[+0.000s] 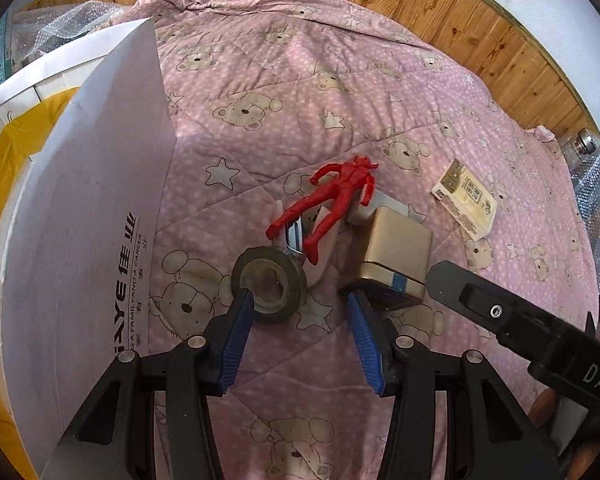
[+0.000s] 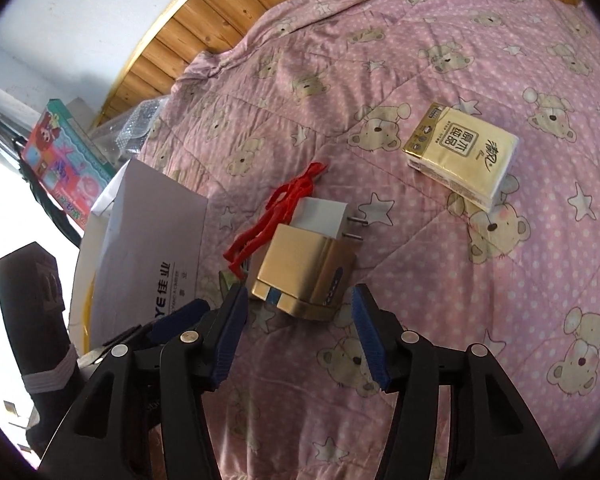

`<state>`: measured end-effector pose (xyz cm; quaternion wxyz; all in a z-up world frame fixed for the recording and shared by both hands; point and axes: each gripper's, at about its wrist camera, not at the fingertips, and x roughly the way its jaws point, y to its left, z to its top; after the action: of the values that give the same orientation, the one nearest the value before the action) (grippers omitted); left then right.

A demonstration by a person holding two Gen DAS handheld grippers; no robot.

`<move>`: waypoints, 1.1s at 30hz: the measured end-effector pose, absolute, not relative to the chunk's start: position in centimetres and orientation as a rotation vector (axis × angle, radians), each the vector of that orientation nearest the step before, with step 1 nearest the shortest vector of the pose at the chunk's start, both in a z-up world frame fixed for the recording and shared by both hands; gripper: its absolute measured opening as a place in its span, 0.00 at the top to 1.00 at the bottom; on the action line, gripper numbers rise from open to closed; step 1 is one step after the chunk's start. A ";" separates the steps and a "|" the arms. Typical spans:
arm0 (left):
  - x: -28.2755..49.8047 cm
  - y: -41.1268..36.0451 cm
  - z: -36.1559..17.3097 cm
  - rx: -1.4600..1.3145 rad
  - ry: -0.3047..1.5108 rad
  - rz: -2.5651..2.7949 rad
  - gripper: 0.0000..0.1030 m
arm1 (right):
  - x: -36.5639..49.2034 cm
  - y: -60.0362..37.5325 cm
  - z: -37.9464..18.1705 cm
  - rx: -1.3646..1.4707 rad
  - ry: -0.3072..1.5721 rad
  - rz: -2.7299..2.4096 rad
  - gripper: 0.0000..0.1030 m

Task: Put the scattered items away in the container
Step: 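Grasp the gold power bank with the right tool while the left tool grasps the green tape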

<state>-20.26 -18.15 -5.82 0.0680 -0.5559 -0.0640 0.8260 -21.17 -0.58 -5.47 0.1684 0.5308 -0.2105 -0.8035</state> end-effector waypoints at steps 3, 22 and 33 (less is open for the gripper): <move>-21.0 -18.5 -7.1 -1.704 -0.179 2.494 0.51 | -22.4 -1.9 -6.4 1.540 -0.545 -2.292 0.43; -21.9 -21.5 -8.4 -1.683 -0.222 2.567 0.51 | -23.3 -2.2 -6.7 1.535 -0.421 -2.315 0.47; -23.0 -22.0 -8.5 -1.653 -0.299 2.534 0.86 | -23.2 -1.7 -5.9 1.553 -0.411 -2.339 0.63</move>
<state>-22.99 -22.00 -8.48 0.0504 -0.5431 -0.0982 0.8324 -23.20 -1.65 -5.90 0.1514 0.5409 -0.1431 -0.8149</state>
